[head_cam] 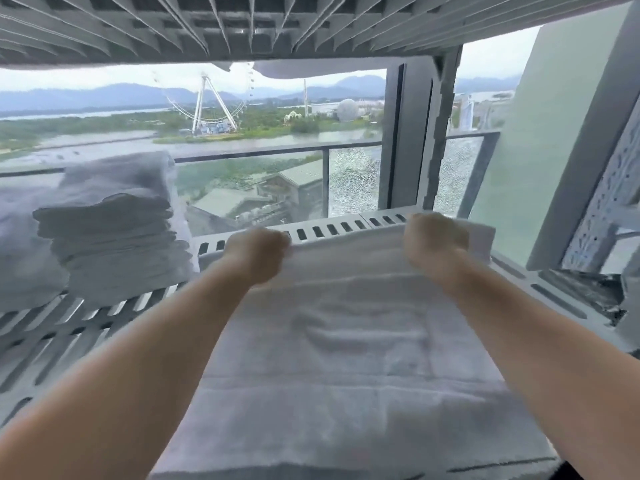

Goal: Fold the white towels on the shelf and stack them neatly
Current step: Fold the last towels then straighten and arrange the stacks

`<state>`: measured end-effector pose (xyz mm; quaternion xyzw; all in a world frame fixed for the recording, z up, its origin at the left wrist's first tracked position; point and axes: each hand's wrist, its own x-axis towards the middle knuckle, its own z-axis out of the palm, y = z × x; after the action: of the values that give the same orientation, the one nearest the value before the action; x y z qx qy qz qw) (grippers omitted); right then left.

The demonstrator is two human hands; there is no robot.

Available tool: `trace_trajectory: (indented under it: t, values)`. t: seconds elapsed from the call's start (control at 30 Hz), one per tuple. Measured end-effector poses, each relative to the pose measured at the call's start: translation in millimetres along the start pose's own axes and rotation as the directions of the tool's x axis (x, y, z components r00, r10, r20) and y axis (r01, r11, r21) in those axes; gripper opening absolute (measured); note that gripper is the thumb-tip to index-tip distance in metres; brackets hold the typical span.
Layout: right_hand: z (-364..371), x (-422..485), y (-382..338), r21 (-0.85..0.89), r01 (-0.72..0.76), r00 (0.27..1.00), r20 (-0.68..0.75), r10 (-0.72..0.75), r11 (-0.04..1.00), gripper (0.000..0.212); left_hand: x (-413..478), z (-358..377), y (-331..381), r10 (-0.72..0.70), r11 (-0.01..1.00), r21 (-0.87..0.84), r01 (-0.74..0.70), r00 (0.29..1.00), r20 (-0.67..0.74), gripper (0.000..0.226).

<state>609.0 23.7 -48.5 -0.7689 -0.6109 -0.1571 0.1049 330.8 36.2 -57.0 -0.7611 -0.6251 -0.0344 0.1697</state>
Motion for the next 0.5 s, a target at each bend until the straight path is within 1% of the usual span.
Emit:
trace_trajectory:
  t: [0.07, 0.1, 0.17, 0.23, 0.3, 0.37, 0.43, 0.5]
  values:
    - [7, 19, 0, 0.034, 0.056, 0.994, -0.094, -0.052, 0.998, 0.032, 19, 2, -6, -0.062, 0.998, -0.003, 0.062, 0.992, -0.109, 0.023]
    - [12, 30, 0, 0.058, 0.088, 0.990, -0.114, -0.081, 0.994, 0.032, 29, 2, -8, -0.091, 0.996, -0.011, 0.090, 0.983, -0.162, 0.025]
    - [23, 54, 1, 0.178, 0.122, 0.989, -0.102, -0.105, 0.976, 0.030, 45, 4, -10, -0.120, 0.993, -0.013, 0.120, 0.959, -0.256, 0.028]
    - [35, 77, 2, 0.286, 0.132, 0.991, -0.075, -0.115, 0.949, 0.027, 58, 5, -9, -0.151, 0.988, -0.011, 0.155, 0.938, -0.312, 0.033]
    - [46, 99, 1, 0.318, 0.167, 0.985, -0.095, -0.144, 0.933, 0.023, 72, 5, -6, -0.200, 0.978, -0.006, 0.209, 0.926, -0.320, 0.036]
    - [52, 121, -3, 0.308, 0.207, 0.974, -0.150, -0.167, 0.929, 0.018, 88, 2, -5, -0.241, 0.964, 0.031, 0.265, 0.914, -0.327, 0.036]
    - [55, 143, -8, 0.304, 0.248, 0.961, -0.197, -0.194, 0.920, 0.019, 105, -1, -9, -0.284, 0.946, 0.060, 0.320, 0.900, -0.330, 0.035]
    - [58, 159, -14, 0.320, 0.262, 0.955, -0.223, -0.197, 0.911, 0.019, 116, 0, -15, -0.328, 0.925, 0.088, 0.369, 0.894, -0.305, 0.036]
